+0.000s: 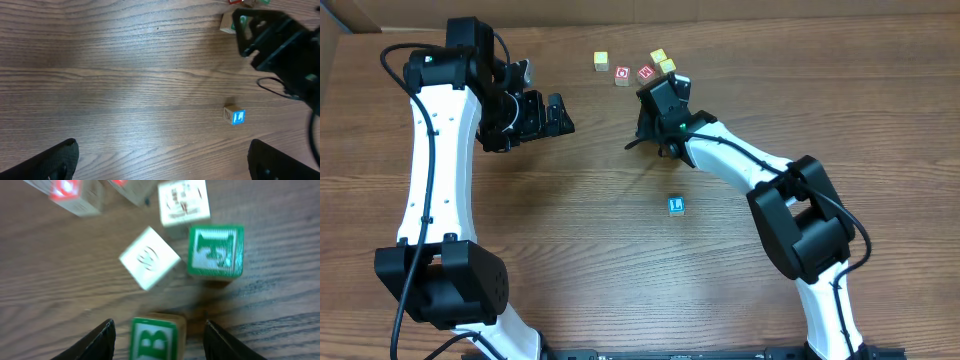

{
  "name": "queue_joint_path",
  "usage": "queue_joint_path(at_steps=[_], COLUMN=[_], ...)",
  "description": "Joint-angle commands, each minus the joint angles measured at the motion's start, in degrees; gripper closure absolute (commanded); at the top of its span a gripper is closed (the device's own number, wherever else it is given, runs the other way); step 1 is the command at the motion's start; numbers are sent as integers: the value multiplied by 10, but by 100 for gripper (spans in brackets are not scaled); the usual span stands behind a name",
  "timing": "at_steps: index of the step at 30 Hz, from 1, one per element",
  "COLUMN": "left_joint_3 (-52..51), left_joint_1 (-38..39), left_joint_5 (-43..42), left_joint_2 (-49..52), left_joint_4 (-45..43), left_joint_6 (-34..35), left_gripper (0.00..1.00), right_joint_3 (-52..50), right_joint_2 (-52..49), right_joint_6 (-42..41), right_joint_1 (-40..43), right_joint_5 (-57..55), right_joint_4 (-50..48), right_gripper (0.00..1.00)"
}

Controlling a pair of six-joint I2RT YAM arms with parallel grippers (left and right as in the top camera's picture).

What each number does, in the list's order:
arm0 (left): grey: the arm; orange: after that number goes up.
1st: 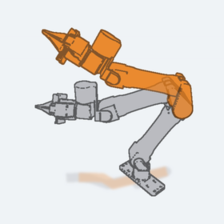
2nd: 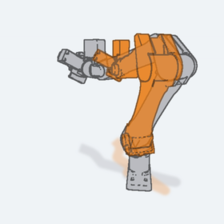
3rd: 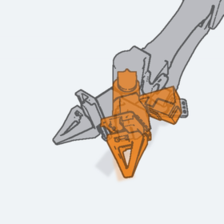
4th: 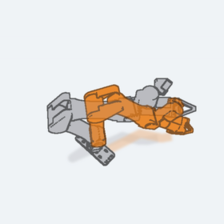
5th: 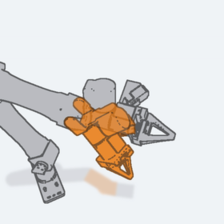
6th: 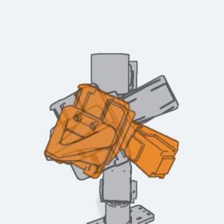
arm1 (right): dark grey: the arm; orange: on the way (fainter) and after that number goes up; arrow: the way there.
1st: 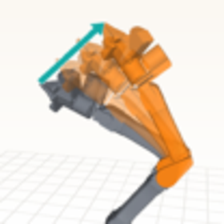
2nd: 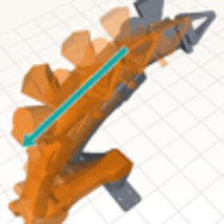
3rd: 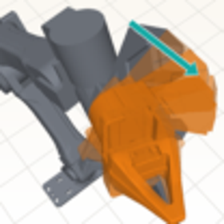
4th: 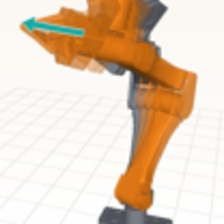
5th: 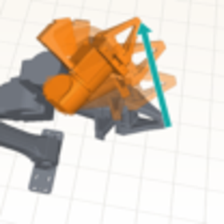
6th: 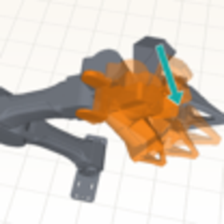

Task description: Flip 5 blocks

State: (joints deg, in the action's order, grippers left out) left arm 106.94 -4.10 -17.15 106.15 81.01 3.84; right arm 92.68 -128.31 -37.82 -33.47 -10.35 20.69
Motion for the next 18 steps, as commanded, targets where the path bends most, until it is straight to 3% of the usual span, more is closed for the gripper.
queue_joint_path(at_steps=[1, 5, 8, 18], left_joint_3=[11, 11, 11, 11], left_joint_1=[4, 4, 4, 4], left_joint_5=[2, 2, 2, 2], left_joint_2=[6, 6, 6, 6], left_joint_4=[-1, -1, -1, -1], left_joint_6=[-6, -7, -7, -6], left_gripper=[0, 0, 0, 0], right_joint_3=[9, 9, 10, 10], right_joint_2=[-21, -18, -7, 74], right_joint_6=[8, 8, 9, 21], right_joint_1=[-3, -5, -5, -19], right_joint_5=[-5, -7, -7, -4], right_joint_4=[-3, -5, -4, 81], right_gripper=[45, 52, 63, 66])
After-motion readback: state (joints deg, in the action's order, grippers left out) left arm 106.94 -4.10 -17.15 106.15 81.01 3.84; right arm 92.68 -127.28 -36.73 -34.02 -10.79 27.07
